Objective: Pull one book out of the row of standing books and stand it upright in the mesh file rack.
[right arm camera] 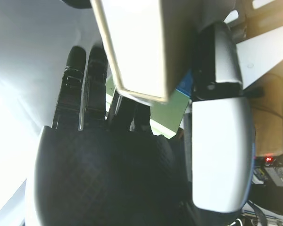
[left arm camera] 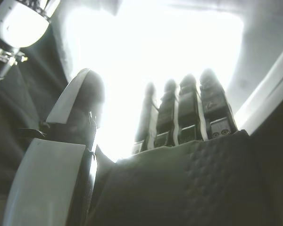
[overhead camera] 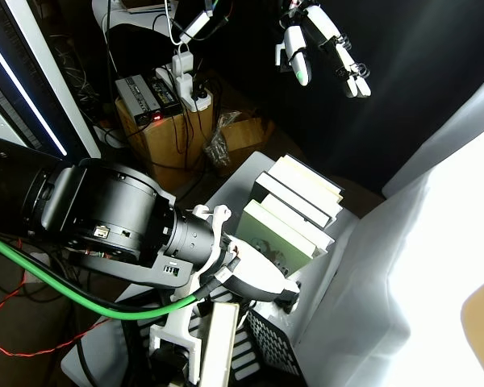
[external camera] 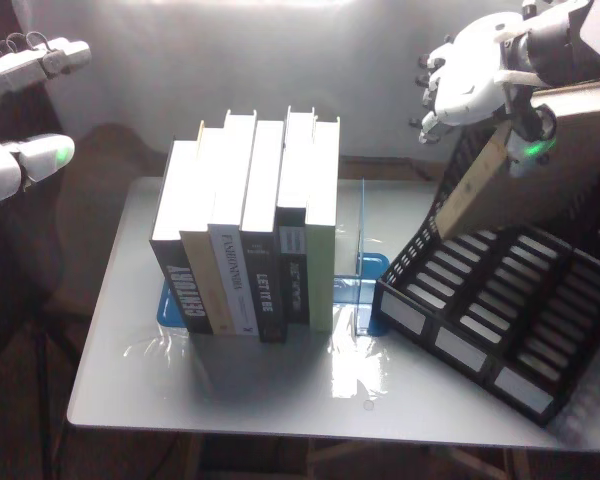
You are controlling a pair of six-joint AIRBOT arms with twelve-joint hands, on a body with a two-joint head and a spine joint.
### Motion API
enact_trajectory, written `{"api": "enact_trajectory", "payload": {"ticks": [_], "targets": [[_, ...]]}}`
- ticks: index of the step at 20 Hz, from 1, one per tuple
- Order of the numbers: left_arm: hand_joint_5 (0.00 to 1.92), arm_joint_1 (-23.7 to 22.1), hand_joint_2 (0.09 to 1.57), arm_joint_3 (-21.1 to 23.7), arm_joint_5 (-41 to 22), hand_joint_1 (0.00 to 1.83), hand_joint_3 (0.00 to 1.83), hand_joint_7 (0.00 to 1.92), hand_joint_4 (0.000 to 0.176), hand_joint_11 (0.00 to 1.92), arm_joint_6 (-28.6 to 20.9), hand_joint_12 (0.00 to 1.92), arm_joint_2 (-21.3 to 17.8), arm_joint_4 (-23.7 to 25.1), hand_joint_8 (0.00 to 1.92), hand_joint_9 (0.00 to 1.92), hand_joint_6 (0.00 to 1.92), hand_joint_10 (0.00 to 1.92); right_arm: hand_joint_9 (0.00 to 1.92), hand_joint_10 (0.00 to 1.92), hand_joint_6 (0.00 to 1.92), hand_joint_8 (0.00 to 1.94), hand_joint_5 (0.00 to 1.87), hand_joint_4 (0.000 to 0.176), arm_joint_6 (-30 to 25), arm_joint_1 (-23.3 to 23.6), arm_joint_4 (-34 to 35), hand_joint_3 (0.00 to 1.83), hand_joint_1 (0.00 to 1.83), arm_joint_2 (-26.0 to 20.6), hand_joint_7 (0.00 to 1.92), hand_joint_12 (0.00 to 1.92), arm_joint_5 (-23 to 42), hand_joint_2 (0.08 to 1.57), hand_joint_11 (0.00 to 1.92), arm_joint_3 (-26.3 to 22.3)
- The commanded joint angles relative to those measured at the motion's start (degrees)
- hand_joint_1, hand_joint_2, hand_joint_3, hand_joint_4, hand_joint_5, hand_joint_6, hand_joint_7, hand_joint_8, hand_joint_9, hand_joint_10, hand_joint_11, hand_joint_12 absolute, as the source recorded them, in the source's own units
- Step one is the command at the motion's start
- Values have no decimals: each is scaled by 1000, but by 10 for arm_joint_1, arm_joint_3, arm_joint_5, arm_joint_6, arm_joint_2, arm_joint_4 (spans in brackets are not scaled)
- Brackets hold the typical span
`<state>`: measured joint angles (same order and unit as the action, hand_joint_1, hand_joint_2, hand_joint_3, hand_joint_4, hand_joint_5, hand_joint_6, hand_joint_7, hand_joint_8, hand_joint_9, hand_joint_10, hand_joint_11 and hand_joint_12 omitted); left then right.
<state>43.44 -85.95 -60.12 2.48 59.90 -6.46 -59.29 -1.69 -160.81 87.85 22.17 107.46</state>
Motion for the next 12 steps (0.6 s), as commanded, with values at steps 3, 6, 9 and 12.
{"api": "enact_trajectory", "payload": {"ticks": [3, 6, 9, 12], "targets": [[174, -4, 1441, -8, -72, 705, 7, 78, 3, 0, -3, 0, -2, -21, 2, 0, 3, 0, 102, 47, 0, 0, 108, 9, 0, 4, -18, 0, 1018, -10, 19, 633, -38, 1095, 0, 7], [161, -4, 1457, -8, -74, 651, 9, 63, 18, 0, -3, 0, -2, -21, 1, 0, 3, 0, 21, 6, 0, 0, 0, 65, -2, 4, -22, 0, 940, -9, 0, 290, -38, 1052, 0, 9], [153, -4, 1462, -8, -74, 641, 3, 59, 24, 0, -3, 0, -1, -22, 2, 0, 0, 0, 0, 0, 0, 0, 0, 75, -3, 4, -23, 0, 886, -10, 0, 117, -38, 981, 0, 8], [156, -4, 1462, -9, -75, 636, 3, 61, 27, 0, -3, 0, 0, -22, 2, 0, 2, 0, 0, 0, 0, 0, 0, 89, -8, 4, -23, 0, 833, -16, 0, 15, -38, 917, 0, 1]]}}
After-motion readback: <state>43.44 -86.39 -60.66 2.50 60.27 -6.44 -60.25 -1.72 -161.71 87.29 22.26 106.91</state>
